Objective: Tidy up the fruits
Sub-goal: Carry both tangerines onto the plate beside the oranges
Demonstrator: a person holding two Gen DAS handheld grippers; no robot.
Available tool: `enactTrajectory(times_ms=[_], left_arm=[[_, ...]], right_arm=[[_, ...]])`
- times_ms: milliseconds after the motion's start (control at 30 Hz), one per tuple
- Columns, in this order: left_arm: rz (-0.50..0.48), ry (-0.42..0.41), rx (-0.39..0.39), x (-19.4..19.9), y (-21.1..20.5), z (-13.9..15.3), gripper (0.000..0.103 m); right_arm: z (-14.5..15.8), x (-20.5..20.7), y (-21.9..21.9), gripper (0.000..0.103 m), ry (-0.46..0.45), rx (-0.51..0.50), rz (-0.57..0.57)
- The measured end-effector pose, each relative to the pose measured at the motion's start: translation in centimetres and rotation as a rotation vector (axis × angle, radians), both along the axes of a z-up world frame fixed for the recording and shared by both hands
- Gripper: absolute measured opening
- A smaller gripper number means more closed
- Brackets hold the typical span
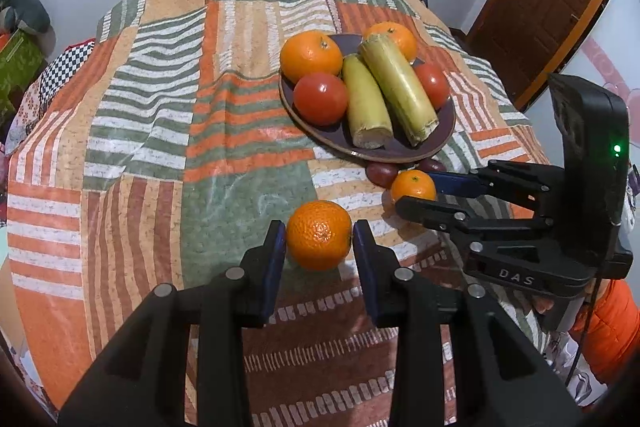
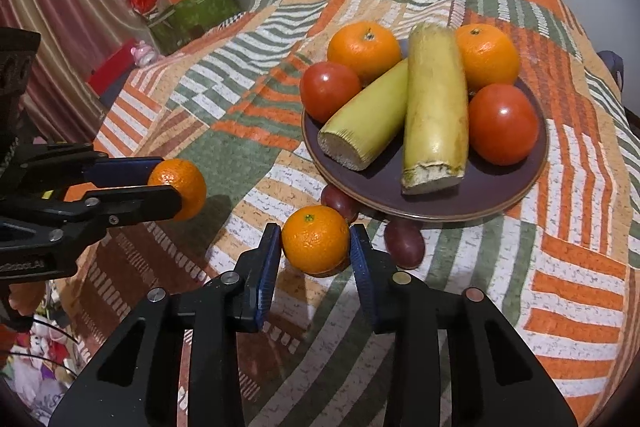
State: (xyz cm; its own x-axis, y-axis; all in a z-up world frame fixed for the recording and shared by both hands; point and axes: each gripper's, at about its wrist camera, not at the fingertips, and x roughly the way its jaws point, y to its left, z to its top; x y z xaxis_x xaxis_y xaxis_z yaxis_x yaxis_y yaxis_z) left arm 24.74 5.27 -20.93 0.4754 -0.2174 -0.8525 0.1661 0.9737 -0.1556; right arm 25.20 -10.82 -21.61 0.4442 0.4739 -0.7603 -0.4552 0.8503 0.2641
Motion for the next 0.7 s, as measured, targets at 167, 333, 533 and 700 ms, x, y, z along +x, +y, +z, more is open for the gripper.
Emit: enactTrajectory(times_ms=[167,333,533,700], left_arm=[[-0.006,-0.028,-0.003,0.7,-0.5,1.0,0.034],[-0.009,-0.07,-0.011,1.6,-1.1,2.1,0.034],[-0.02,-0.111,-0.013,3.0,-2.0,3.3,0.034],[-0.025,-0.12,-0.026,4.2,-2.6,3.3,0.034]], right_arm=[[1.1,-0.3,-1.1,0.032,-0.034,0.012,-0.025],[2.7,-0.2,-2.5,0.032,-0.087,0.005,-0.06],[4.3,0.8,-4.0,0.032,-0.136,0.006,-0.108],[5.4,1.6,-5.2,0.032,-0.171,0.01,-0.147]])
